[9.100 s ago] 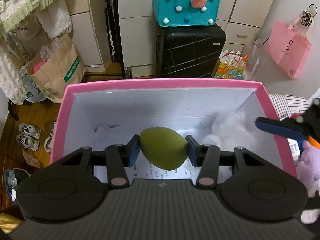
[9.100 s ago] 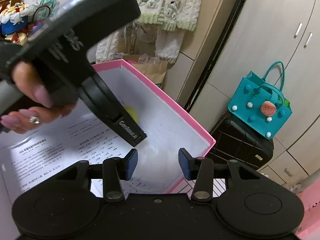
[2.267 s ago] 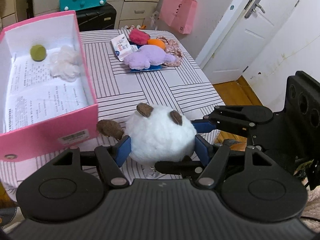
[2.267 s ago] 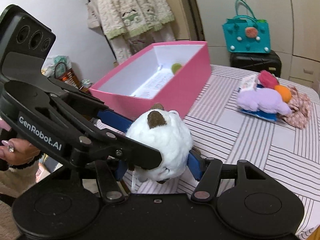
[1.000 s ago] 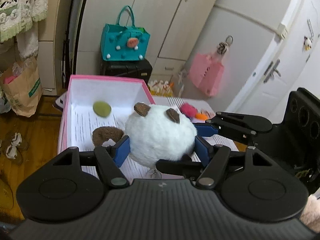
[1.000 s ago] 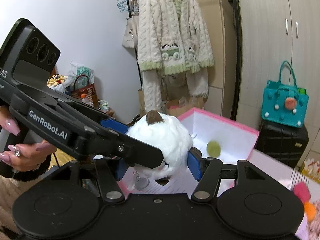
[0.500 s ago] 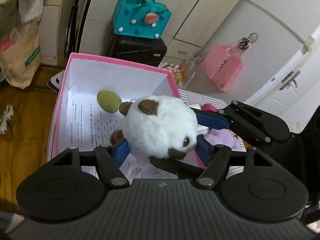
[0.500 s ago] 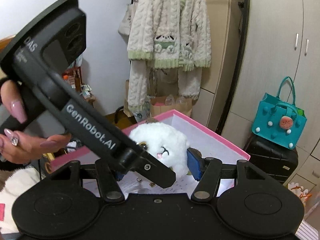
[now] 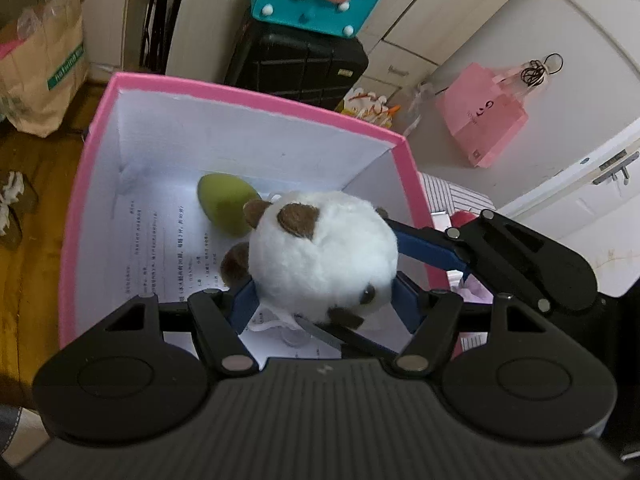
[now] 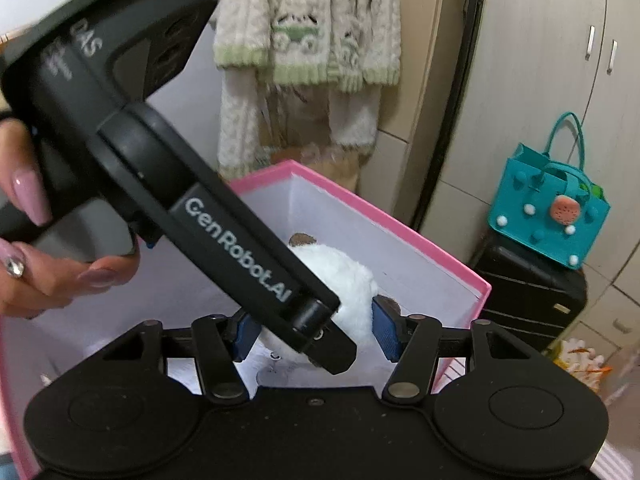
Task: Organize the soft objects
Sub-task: 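Lower plush toy into box and open left gripper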
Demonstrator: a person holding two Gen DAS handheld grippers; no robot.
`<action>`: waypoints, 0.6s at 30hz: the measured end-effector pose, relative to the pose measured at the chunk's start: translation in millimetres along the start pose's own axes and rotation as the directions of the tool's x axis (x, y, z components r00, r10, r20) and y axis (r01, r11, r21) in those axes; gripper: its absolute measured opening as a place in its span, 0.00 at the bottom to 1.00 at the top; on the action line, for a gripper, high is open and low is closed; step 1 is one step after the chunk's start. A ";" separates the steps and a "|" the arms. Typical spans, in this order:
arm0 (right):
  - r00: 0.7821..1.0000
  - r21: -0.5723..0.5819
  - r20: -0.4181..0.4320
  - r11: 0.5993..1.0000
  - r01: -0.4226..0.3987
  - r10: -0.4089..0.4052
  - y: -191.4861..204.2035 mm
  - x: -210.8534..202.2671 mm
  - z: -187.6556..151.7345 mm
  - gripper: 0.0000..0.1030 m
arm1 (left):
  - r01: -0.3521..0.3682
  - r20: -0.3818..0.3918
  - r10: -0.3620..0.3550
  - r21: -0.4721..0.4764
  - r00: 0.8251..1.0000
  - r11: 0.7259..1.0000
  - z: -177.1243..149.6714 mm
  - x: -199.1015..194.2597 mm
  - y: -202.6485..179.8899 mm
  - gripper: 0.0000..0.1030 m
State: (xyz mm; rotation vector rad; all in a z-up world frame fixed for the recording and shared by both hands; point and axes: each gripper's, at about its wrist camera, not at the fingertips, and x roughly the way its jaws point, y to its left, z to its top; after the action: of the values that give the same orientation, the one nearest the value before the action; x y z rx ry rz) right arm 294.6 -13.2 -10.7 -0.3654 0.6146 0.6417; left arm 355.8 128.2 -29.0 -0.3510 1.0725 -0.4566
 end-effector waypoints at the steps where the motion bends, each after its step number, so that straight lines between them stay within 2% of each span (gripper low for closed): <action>1: 1.000 -0.013 -0.011 1.000 0.013 -0.014 1.1 2.6 -0.2 0.61 | 0.003 -0.011 -0.004 -0.006 1.000 1.000 1.5 4.3 1.5 0.67; 6: 0.992 -0.099 -0.032 0.988 0.117 -0.121 8.2 12.3 -4.0 0.61 | 0.015 -0.017 -0.015 -0.014 1.000 1.000 2.9 9.3 4.0 0.64; 10: 0.986 -0.125 -0.042 0.980 0.155 -0.161 5.3 19.1 -1.7 0.61 | -0.009 0.000 0.009 -0.003 1.000 1.000 3.0 8.8 3.8 0.60; 14: 0.982 -0.160 -0.029 0.971 0.178 -0.184 8.1 13.4 -0.5 0.62 | -0.024 0.008 0.024 -0.015 1.000 1.000 6.2 11.3 8.3 0.50; 18: 0.987 -0.161 0.001 0.974 0.161 -0.163 9.6 -1.0 -3.1 0.62 | -0.042 0.027 0.042 -0.013 0.999 0.999 8.5 12.5 10.1 0.47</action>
State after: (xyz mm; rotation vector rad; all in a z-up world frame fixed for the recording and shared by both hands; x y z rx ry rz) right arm 286.4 -8.0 -13.7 -0.5648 0.5394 0.5343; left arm 370.3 130.8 -39.6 -0.3445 1.0548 -0.4070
